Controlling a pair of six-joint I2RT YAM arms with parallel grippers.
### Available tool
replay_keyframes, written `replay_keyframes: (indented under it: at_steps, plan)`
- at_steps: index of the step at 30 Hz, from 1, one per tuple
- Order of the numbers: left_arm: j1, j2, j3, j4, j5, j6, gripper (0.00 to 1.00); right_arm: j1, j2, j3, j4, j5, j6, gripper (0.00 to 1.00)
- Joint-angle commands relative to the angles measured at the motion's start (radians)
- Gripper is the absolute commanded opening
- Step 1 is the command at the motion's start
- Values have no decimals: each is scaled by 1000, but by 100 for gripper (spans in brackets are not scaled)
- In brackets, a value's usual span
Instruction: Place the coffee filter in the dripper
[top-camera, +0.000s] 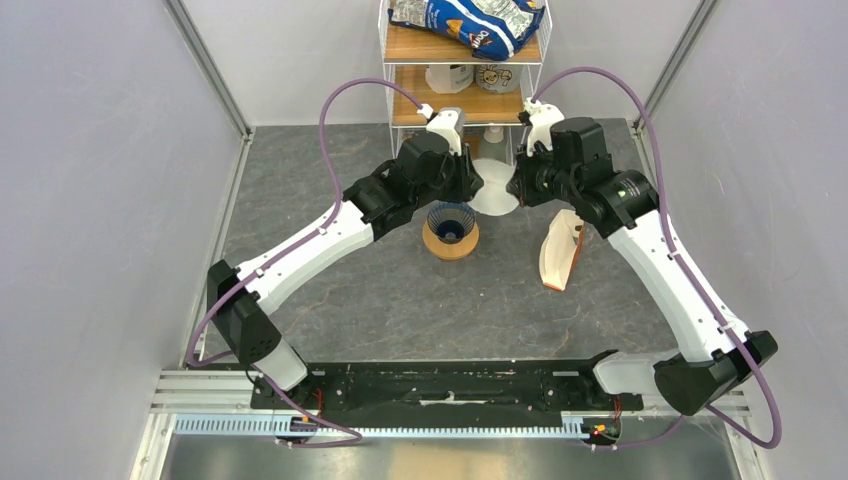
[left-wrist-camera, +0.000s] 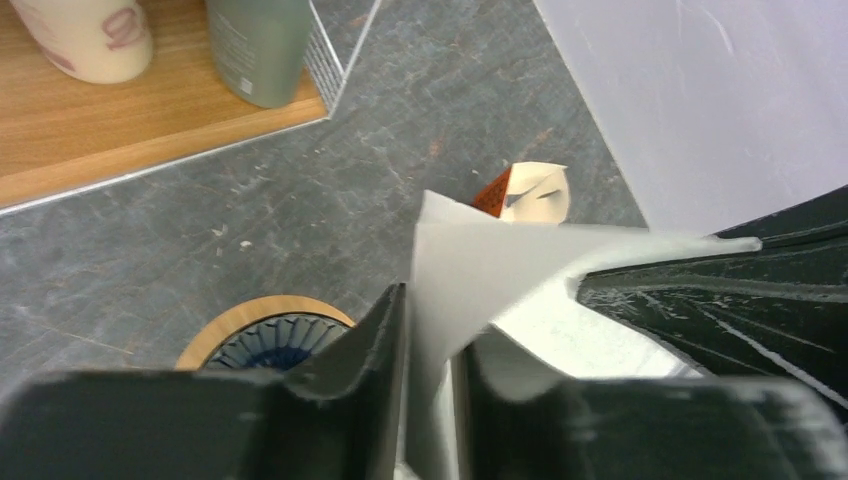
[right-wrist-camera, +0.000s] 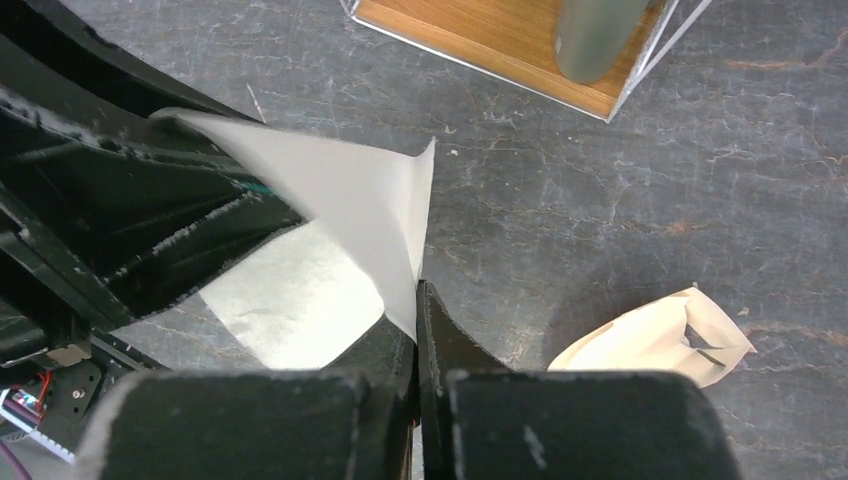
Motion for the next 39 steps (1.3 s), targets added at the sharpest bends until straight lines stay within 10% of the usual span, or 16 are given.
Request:
replay_keyframes:
  at_steps: [1, 12, 21, 37, 39]
  plan:
    - [-4, -42, 25, -8, 60, 12, 48, 3, -10, 51, 12, -66, -13, 0]
    - [74, -277, -45, -62, 278, 126, 88, -13, 87, 181, -157, -132, 24, 0]
    - [397, -456, -147, -135, 464, -7, 91, -20, 235, 336, -366, -308, 36, 0]
    - [411, -482, -247, -149, 439, 46, 93, -3, 493, 495, -502, -428, -2, 0]
    - [411, -471, -240, -158, 435, 50, 94, 0, 509, 499, -505, -427, -9, 12]
